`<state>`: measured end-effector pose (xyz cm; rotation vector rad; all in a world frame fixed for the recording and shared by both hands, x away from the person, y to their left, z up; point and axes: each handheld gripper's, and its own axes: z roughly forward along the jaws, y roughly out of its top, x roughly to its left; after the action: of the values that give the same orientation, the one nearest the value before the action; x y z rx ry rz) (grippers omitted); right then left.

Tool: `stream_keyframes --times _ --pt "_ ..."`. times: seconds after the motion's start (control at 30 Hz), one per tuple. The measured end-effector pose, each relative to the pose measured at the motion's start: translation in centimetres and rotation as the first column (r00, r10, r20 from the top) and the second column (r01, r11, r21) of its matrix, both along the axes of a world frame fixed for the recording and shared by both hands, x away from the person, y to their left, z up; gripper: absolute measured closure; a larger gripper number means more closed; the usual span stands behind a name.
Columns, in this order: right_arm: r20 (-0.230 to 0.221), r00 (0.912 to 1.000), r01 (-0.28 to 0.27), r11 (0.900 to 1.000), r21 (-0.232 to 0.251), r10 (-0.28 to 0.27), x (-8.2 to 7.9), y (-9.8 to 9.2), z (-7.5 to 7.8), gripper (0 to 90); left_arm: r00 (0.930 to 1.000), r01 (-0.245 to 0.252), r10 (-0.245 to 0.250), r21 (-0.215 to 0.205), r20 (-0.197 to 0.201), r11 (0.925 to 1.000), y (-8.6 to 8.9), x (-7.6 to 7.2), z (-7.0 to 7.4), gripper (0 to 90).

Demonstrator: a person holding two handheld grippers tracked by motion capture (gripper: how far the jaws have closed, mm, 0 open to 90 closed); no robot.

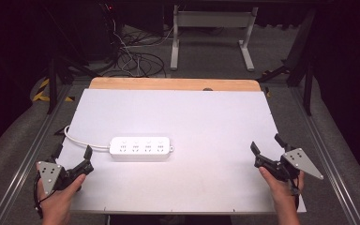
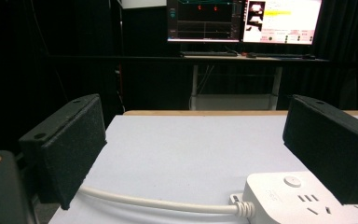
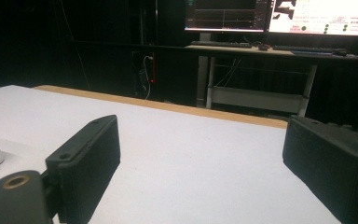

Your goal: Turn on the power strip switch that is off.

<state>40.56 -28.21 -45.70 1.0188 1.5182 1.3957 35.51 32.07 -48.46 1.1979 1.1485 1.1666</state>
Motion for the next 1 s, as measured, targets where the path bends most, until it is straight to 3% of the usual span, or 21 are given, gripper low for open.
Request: stream_keyframes --times 0.5,1.0 --pt "-0.004 1.0 0.001 1.0 -0.003 -0.001 0.03 0.01 -0.03 11.8 1.0 0.003 -0.003 -0.002 0.001 1.0 0.03 -0.02 0.06 6.7" --pt "-0.002 1.0 0.0 1.0 -0.001 0.0 0.07 -0.04 -0.04 12.0 0.9991 -0.001 0.001 -0.003 0.043 1.0 0.07 -0.18 0.41 8.0"
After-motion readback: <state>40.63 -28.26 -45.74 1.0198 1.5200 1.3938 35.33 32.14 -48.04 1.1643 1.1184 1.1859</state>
